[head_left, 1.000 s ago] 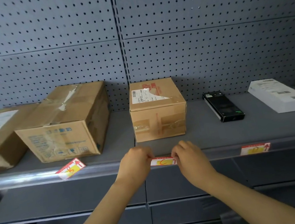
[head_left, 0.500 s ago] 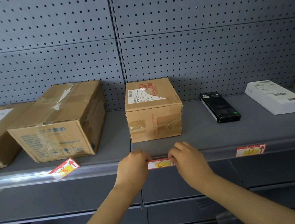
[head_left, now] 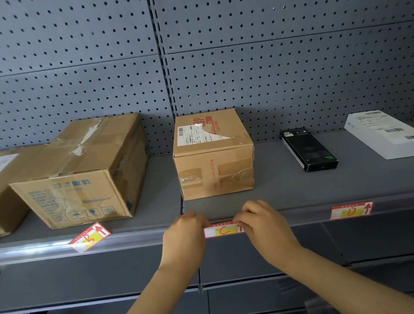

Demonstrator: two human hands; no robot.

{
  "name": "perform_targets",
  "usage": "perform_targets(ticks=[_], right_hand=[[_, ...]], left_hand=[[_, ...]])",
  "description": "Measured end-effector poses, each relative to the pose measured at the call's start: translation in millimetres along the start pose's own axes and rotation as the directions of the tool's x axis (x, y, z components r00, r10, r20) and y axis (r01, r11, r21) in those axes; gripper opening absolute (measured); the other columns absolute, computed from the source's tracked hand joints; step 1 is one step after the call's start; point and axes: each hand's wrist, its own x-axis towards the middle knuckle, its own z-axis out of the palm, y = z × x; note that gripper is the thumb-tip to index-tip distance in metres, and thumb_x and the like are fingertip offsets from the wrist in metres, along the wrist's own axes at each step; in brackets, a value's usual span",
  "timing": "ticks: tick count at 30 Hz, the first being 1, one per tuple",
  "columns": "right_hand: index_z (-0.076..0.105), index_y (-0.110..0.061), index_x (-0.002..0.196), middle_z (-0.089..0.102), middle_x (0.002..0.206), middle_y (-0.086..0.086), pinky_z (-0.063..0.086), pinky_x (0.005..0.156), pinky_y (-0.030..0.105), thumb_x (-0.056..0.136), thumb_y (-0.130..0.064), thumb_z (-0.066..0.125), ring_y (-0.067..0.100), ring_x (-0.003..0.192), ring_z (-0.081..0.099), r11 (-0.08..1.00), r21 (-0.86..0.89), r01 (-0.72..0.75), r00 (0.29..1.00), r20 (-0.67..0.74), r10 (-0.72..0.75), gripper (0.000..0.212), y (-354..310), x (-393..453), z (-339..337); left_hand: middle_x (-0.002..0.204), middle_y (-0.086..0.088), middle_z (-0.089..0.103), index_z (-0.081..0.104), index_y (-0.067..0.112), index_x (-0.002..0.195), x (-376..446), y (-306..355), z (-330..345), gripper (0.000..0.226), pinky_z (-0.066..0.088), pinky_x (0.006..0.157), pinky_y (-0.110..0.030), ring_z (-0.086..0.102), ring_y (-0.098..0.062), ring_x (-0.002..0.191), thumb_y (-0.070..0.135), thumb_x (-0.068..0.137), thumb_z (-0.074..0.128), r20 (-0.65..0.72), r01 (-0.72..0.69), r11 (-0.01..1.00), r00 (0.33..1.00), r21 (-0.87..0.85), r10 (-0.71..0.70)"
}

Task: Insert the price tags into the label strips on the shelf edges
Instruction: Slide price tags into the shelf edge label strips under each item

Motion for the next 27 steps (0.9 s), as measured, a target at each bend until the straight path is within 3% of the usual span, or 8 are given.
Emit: perform_targets(ticks=[5, 11, 16, 20, 27], right_hand=[[0.074, -0.010, 0.094, 0.060, 0.082, 0.003, 0.049, 0.050, 0.033, 0.068, 0.004, 0.076, 0.021, 0.076, 0.057, 0.998, -0.043, 0.053, 0.996, 0.067, -0.050, 0.030, 2, 1, -7], [0.067, -0.013, 0.112, 0.059, 0.101, 0.005, 0.047, 0.072, 0.036, 0.087, -0.010, 0.062, 0.023, 0.096, 0.051, 0.985, -0.126, 0.116, 0.980, 0.174, -0.093, 0.026, -3, 8, -21], [0.072, -0.013, 0.091, 0.061, 0.091, 0.002, 0.048, 0.066, 0.036, 0.076, 0.000, 0.066, 0.022, 0.087, 0.052, 0.981, -0.169, 0.091, 0.988, 0.137, -0.068, 0.021, -12, 14, -16], [0.069, -0.011, 0.071, 0.061, 0.078, 0.003, 0.049, 0.055, 0.037, 0.061, 0.010, 0.070, 0.025, 0.075, 0.055, 0.989, -0.118, 0.094, 0.994, 0.063, -0.087, 0.023, -29, 20, 2], [0.068, -0.009, 0.083, 0.063, 0.086, 0.006, 0.049, 0.065, 0.039, 0.075, 0.006, 0.059, 0.027, 0.085, 0.056, 0.976, 0.013, 0.215, 0.976, 0.022, -0.215, 0.019, -113, 51, 36]], left_hand=[[0.107, 0.003, 0.063, 0.066, 0.027, 0.110, -1, 0, -5, 0.030, 0.045, 0.067, -0.026, 0.062, -0.019, 0.093, 0.007, 0.089, 0.056, 0.033, 0.000, 1.000, 0.999, 0.013, 0.000], [0.110, 0.001, 0.061, 0.063, 0.029, 0.115, -6, -1, -8, 0.043, 0.050, 0.073, -0.030, 0.061, -0.021, 0.095, -0.001, 0.085, 0.053, 0.069, 0.006, 1.000, 0.998, -0.021, -0.005], [0.110, 0.000, 0.061, 0.062, 0.029, 0.117, -16, -9, -8, 0.052, 0.055, 0.075, -0.035, 0.061, -0.023, 0.096, -0.006, 0.081, 0.050, 0.068, 0.037, 0.994, 0.997, -0.105, -0.030], [0.115, 0.000, 0.060, 0.062, 0.026, 0.115, -26, -29, -14, 0.044, 0.054, 0.079, -0.036, 0.059, -0.023, 0.103, -0.001, 0.084, 0.050, 0.058, 0.074, 0.993, 0.996, -0.096, -0.069], [0.113, -0.002, 0.063, 0.067, 0.020, 0.106, -38, -105, -45, 0.030, 0.054, 0.079, -0.038, 0.062, -0.026, 0.102, 0.004, 0.084, 0.053, -0.049, 0.080, 0.990, 0.995, -0.112, -0.086]])
